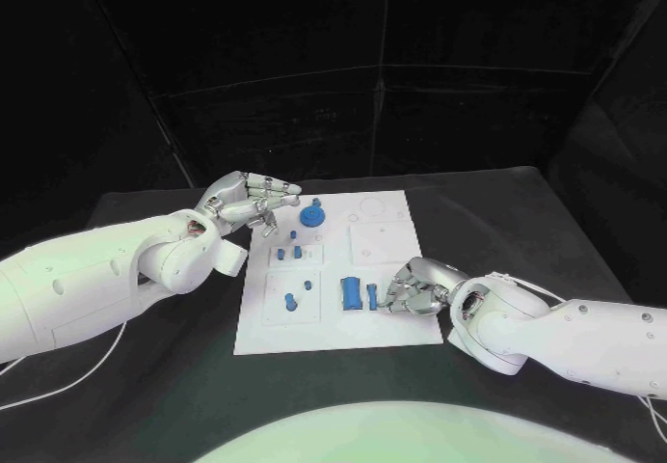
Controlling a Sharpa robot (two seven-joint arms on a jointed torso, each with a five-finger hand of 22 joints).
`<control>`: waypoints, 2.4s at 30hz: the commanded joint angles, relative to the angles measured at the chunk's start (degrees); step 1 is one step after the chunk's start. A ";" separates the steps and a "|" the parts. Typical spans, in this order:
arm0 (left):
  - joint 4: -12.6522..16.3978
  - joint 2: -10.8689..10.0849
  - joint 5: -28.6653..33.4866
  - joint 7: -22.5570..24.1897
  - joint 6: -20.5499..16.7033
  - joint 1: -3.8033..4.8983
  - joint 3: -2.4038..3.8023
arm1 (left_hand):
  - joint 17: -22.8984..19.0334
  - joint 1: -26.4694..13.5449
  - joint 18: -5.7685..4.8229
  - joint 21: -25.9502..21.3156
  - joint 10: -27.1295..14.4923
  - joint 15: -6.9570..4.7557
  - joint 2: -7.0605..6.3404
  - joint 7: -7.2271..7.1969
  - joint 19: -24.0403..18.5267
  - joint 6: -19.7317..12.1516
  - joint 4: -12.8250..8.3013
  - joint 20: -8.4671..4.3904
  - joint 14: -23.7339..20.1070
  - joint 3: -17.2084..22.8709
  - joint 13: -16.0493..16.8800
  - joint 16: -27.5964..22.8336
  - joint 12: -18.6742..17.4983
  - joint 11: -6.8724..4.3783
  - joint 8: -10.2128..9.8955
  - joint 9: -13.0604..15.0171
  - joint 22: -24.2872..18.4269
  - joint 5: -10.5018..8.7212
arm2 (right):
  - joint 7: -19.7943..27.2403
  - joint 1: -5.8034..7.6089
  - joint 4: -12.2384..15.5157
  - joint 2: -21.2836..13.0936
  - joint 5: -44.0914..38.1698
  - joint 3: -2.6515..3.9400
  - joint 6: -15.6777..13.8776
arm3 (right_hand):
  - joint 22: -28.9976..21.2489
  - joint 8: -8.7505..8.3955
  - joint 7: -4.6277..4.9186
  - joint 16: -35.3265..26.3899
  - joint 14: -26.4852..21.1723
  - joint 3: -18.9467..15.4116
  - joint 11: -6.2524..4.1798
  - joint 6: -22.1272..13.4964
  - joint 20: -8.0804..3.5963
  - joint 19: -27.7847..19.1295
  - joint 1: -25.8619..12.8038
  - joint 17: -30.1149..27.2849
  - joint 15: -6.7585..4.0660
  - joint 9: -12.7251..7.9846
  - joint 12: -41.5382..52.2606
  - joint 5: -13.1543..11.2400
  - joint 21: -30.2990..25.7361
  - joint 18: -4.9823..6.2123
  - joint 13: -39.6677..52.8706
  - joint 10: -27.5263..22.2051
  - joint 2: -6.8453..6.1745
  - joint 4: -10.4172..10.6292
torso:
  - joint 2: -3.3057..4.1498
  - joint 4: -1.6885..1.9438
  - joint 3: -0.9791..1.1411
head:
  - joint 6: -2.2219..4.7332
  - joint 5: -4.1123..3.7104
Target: Assemble the parts on the task board
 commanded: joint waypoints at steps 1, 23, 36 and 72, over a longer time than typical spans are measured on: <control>-0.03 0.09 0.23 0.17 0.58 0.06 0.03 | -0.06 0.10 0.82 -0.26 -0.13 0.19 0.25 0.07 -0.31 -0.52 0.01 0.07 -0.27 -0.43 0.07 -0.13 -0.31 0.18 -0.05 -0.01 -0.07 0.30 | 4.27 0.06 0.59 -0.47 3.31 0.01 -1.85 | -0.17 -0.27 0.12 0.03 5.60 -0.56 0.07 -0.38 -0.29 -0.09 -1.24 12.94 -0.21 0.04 0.12 0.59 -0.29 -0.63 6.97 0.31 0.01 0.28 | -0.04 0.07 -0.02 | 0.15 -0.12; -3.35 1.55 5.75 2.12 -3.04 -1.02 -0.04 | -29.09 0.36 2.83 -22.32 -0.74 1.75 0.26 -0.37 -17.83 -1.09 0.74 1.62 -20.92 -3.04 0.14 -25.39 -0.40 0.49 0.27 -0.03 -14.96 0.20 | 38.20 6.49 -14.00 1.96 45.13 0.13 6.16 | -38.16 -7.24 5.40 -39.05 -18.68 3.20 5.59 -10.52 4.70 -27.58 8.68 -31.97 5.27 -3.48 -41.29 -5.60 -35.31 5.68 -24.25 -33.92 3.07 -5.41 | -3.26 0.53 -1.12 | 5.73 -1.72; -13.56 7.77 11.39 4.93 -5.94 -2.23 0.03 | -43.73 0.72 2.98 -40.81 -3.36 7.16 0.45 -0.91 -31.65 -3.01 2.51 8.35 -25.96 -3.94 -1.92 -58.72 -8.12 3.93 -2.28 -0.10 -30.47 0.25 | 44.69 8.69 -36.04 15.83 58.49 0.40 12.83 | -52.87 -13.91 7.34 -77.17 -21.39 14.11 8.98 -6.31 9.31 -29.90 9.70 -57.88 9.50 -12.63 -70.02 -7.13 -56.64 5.85 -64.84 -23.23 1.55 -3.64 | -5.56 0.97 -1.54 | 10.41 -1.69; 8.47 1.30 9.62 8.71 -34.68 -7.78 7.62 | -52.15 -58.68 -7.54 -49.10 -51.52 -0.42 6.30 -10.14 -67.73 -44.54 -2.37 -2.11 -67.42 -23.25 -5.54 -74.51 -12.65 -5.43 -7.12 -3.86 -54.69 -2.88 | 48.90 3.00 -13.01 10.09 71.59 10.33 -14.52 | -73.74 -19.09 -3.10 -88.82 -68.22 5.28 1.04 -48.06 -2.14 -67.63 -55.48 -74.94 4.31 -23.72 -79.44 -17.05 -79.92 -4.44 -74.94 -68.59 1.52 -10.11 | -3.56 -0.14 -0.71 | 12.81 3.07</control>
